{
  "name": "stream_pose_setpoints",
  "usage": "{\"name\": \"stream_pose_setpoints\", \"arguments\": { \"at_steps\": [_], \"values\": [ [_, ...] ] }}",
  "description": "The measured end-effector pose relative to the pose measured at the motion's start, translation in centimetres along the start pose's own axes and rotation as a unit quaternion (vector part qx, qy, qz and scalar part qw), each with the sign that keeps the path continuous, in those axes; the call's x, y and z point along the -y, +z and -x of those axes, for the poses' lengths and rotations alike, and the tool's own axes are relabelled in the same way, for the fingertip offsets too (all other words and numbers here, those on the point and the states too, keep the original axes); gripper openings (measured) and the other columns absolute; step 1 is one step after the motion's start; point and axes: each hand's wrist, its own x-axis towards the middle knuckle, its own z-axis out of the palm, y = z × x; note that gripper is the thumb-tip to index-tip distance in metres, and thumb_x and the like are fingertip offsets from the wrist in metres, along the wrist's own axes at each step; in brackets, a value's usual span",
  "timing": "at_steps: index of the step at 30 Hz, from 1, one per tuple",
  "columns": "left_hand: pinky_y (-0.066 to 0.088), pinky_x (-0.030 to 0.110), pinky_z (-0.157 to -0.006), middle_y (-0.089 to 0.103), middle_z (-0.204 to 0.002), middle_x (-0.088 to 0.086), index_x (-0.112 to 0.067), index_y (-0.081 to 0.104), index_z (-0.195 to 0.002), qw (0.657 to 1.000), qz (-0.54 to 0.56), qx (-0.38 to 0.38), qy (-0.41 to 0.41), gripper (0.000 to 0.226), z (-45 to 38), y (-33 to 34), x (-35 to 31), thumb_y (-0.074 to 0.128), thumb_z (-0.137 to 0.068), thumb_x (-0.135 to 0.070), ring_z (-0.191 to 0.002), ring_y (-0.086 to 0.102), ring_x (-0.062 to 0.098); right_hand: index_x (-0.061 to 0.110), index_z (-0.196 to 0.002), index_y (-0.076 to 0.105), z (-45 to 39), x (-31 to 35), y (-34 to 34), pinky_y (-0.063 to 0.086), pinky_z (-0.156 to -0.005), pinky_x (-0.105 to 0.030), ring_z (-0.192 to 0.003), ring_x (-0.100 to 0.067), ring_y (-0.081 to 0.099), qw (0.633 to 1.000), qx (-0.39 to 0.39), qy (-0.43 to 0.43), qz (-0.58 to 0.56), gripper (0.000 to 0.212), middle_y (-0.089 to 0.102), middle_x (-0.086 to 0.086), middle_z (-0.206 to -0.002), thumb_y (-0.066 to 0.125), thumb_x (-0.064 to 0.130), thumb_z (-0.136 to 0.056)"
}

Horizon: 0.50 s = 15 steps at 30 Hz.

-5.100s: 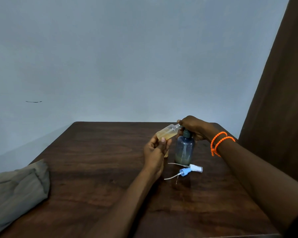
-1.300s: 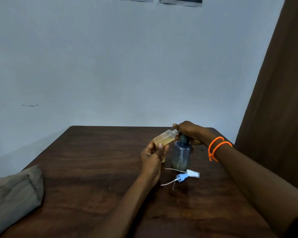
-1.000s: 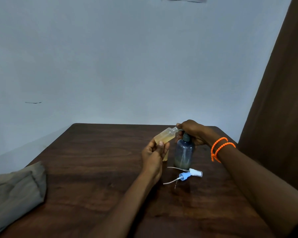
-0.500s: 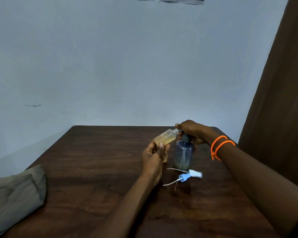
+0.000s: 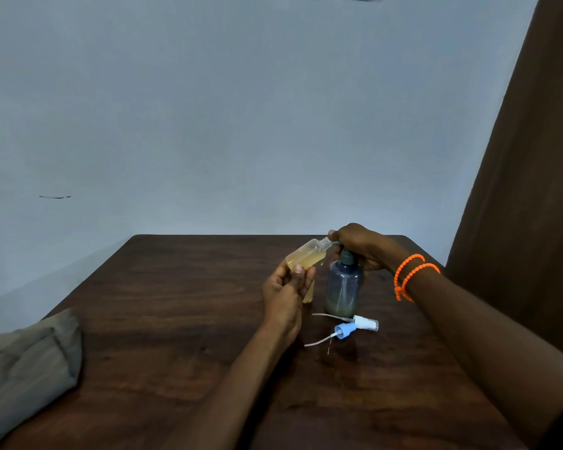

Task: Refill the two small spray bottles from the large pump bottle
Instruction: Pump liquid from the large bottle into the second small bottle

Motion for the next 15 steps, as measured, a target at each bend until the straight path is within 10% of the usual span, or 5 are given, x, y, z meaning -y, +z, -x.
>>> {"name": "stream_pose_setpoints", "arguments": {
  "at_steps": [15],
  "values": [
    [0.057, 0.027, -0.094, 0.075, -0.108, 0.007, -0.001, 0.063, -0.124, 1.000, -0.020, 0.017, -0.009, 0.027, 0.70, 0.69, 0.05, 0.051, -0.100, 0.004, -0.099, 0.073, 0.013, 0.009, -0.078, 0.057, -0.55, -0.18, 0.08, 0.041, -0.057, -0.032, -0.066, -0.022, 0.048, 1.000, -0.003, -0.005, 0.025, 0.023, 0.052, -0.010, -0.070, 0.047, 0.015, -0.098]
  ]
}}
